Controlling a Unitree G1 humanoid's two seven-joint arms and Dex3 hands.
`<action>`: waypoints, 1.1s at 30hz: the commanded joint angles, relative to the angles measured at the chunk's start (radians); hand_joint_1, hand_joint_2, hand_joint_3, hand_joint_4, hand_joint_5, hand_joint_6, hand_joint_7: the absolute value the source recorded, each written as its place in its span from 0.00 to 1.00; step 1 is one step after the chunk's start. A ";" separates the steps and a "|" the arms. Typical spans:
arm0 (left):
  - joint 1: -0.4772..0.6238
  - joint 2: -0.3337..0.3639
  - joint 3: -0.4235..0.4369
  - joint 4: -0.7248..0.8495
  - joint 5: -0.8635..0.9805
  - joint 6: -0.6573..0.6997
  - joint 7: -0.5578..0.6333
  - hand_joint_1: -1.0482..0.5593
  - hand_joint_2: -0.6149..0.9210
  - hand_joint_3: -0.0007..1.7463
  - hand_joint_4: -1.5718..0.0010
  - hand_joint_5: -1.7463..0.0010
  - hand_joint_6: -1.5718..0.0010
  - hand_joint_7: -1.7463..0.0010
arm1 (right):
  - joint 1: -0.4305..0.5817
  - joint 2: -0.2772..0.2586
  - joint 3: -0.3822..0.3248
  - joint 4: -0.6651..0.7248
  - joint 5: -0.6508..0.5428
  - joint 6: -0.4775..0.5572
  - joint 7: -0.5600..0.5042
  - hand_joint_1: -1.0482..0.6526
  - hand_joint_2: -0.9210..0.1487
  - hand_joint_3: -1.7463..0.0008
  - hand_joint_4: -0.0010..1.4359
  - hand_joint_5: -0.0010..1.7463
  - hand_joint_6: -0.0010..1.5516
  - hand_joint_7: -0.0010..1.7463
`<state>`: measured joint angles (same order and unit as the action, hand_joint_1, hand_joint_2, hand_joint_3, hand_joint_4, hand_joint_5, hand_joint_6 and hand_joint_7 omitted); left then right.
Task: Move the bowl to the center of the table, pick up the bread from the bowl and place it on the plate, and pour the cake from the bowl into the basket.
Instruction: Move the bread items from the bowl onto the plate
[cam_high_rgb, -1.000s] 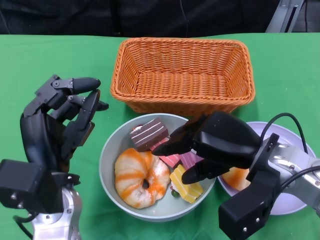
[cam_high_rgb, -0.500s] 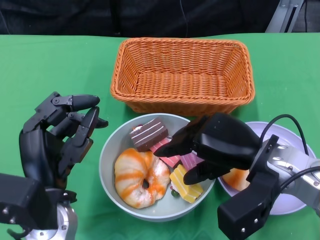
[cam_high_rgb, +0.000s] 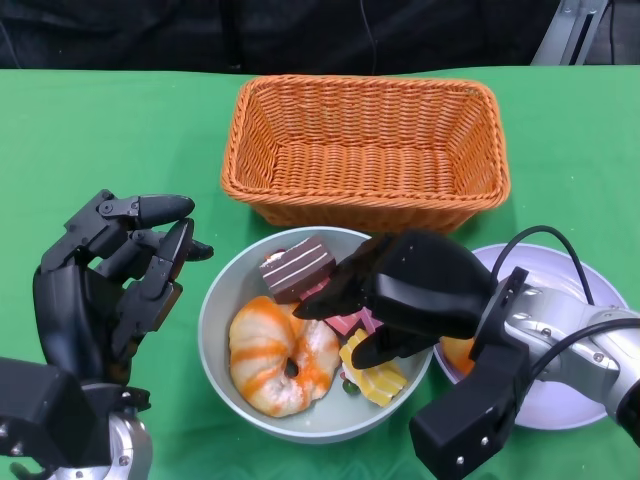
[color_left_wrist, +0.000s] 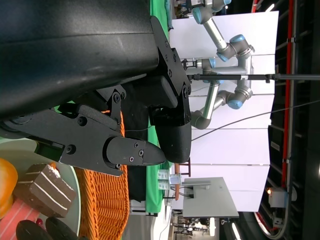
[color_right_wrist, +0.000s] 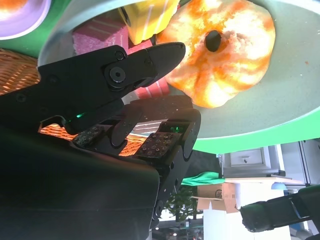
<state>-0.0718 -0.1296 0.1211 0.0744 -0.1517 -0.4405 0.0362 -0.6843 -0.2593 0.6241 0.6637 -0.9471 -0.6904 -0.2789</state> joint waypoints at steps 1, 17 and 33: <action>-0.007 0.005 0.008 -0.018 -0.001 -0.006 0.006 0.53 1.00 0.17 0.49 0.30 0.41 0.56 | -0.021 0.006 0.014 0.015 -0.002 -0.005 -0.024 0.18 0.02 1.00 0.52 0.00 0.48 0.00; -0.005 -0.009 0.005 -0.032 0.008 -0.010 0.015 0.53 1.00 0.16 0.49 0.30 0.40 0.57 | -0.033 0.057 0.065 0.081 0.016 -0.020 -0.027 0.18 0.00 0.98 0.50 0.00 0.46 0.00; -0.001 -0.041 0.001 -0.060 0.025 -0.002 0.036 0.53 1.00 0.17 0.48 0.30 0.39 0.58 | -0.052 0.099 0.097 0.173 0.009 -0.043 -0.061 0.20 0.03 1.00 0.48 0.00 0.47 0.00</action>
<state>-0.0719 -0.1722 0.1181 0.0255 -0.1280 -0.4390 0.0546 -0.7179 -0.1611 0.7195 0.8273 -0.9481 -0.7207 -0.3388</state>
